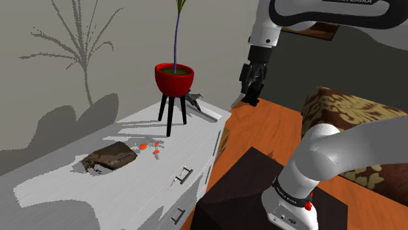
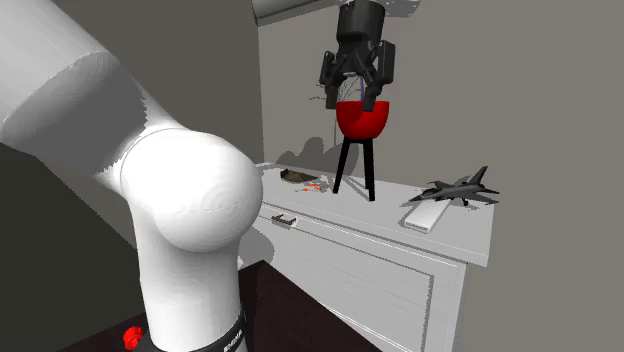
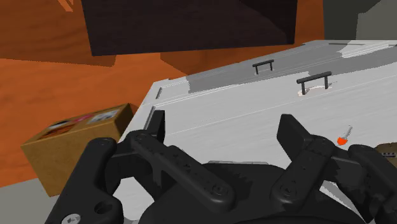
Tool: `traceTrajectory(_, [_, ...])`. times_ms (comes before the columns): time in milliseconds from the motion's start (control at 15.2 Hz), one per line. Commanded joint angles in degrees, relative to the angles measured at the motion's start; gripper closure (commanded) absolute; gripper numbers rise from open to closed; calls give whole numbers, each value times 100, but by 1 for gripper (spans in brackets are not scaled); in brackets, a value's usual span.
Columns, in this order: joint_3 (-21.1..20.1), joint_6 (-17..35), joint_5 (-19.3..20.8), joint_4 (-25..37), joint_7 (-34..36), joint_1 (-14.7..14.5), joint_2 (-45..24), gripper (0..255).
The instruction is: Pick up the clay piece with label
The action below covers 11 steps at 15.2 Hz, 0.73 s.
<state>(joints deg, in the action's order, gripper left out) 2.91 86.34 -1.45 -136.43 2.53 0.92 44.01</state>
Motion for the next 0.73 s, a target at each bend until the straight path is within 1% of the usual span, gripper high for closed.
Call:
traceTrajectory(0, [0, 0, 0, 0, 0, 0, 0, 0])
traceTrajectory(330, [-454, 578, -250, 117, 197, -312, -656, 0])
traceTrajectory(660, [-898, 1104, -405, 380, 392, -584, -1403, 0])
